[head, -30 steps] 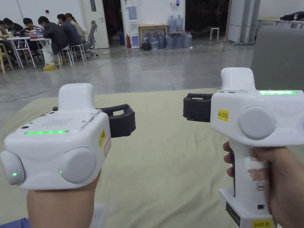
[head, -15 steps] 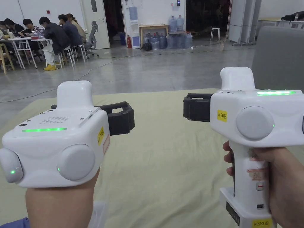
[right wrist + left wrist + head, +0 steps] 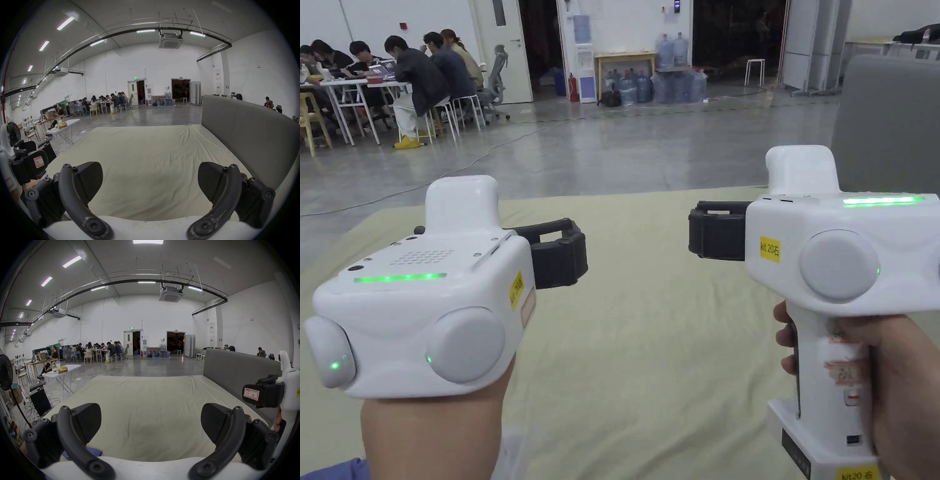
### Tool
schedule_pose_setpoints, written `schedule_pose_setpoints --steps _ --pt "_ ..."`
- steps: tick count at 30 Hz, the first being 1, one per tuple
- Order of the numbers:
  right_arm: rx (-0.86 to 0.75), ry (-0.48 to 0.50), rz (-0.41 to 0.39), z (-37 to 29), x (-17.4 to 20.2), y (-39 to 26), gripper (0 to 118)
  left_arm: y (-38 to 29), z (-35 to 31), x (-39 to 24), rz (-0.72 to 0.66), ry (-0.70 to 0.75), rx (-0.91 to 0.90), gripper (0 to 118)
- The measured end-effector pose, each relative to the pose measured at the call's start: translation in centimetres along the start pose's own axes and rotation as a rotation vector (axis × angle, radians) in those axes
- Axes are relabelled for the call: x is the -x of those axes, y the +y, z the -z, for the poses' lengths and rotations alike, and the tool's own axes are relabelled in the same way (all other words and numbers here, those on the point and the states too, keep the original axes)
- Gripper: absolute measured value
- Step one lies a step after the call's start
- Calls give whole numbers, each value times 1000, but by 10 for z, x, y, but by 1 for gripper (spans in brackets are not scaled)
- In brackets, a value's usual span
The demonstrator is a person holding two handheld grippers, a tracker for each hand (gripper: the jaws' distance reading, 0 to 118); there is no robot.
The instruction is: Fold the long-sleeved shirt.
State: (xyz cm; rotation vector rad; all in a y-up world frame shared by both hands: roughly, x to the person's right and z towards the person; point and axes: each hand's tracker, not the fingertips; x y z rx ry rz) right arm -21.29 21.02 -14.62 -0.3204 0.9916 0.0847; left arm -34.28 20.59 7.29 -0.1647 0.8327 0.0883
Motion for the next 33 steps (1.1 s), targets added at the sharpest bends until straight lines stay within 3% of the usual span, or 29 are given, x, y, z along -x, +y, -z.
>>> schedule_pose_setpoints --steps 33 --pt "7 4 -8 3 1 -2 116 -1 6 8 -6 3 17 118"
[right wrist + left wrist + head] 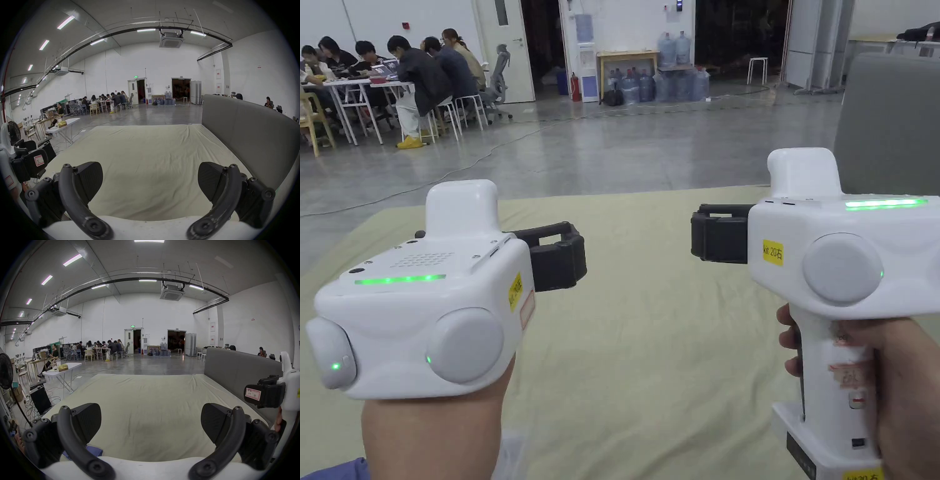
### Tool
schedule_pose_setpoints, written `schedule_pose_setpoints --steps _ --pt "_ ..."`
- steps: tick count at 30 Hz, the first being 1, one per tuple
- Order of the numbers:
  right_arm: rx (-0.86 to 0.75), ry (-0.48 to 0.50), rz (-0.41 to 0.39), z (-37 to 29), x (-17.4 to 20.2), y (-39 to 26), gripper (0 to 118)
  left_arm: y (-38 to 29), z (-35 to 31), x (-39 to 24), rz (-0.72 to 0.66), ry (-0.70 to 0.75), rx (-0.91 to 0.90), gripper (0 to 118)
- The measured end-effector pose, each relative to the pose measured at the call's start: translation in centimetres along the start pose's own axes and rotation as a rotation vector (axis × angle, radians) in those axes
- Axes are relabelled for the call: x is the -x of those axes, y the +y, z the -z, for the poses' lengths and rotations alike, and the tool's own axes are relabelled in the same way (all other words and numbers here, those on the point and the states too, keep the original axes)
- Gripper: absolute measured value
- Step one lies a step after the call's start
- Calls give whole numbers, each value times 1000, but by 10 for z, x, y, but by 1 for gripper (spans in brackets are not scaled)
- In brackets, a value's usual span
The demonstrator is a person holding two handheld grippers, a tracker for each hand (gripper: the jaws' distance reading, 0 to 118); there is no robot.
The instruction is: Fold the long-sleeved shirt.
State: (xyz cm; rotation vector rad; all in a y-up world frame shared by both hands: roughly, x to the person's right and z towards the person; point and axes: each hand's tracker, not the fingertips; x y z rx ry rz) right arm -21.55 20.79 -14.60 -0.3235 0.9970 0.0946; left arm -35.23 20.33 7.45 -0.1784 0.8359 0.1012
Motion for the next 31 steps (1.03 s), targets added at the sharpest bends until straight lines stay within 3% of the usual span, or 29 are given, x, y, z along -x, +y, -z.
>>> schedule_pose_setpoints --steps 13,17,24,31 --pt "-1 8 -7 0 6 -2 116 1 -2 2 2 -3 -3 118" --pt "-17 -39 -28 0 10 -3 116 1 -2 0 12 -7 -6 117" --pt "21 -15 36 4 1 -2 116 1 -2 -1 17 -11 -1 118" --pt "37 9 41 5 0 -4 116 0 0 -3 26 -2 2 118"
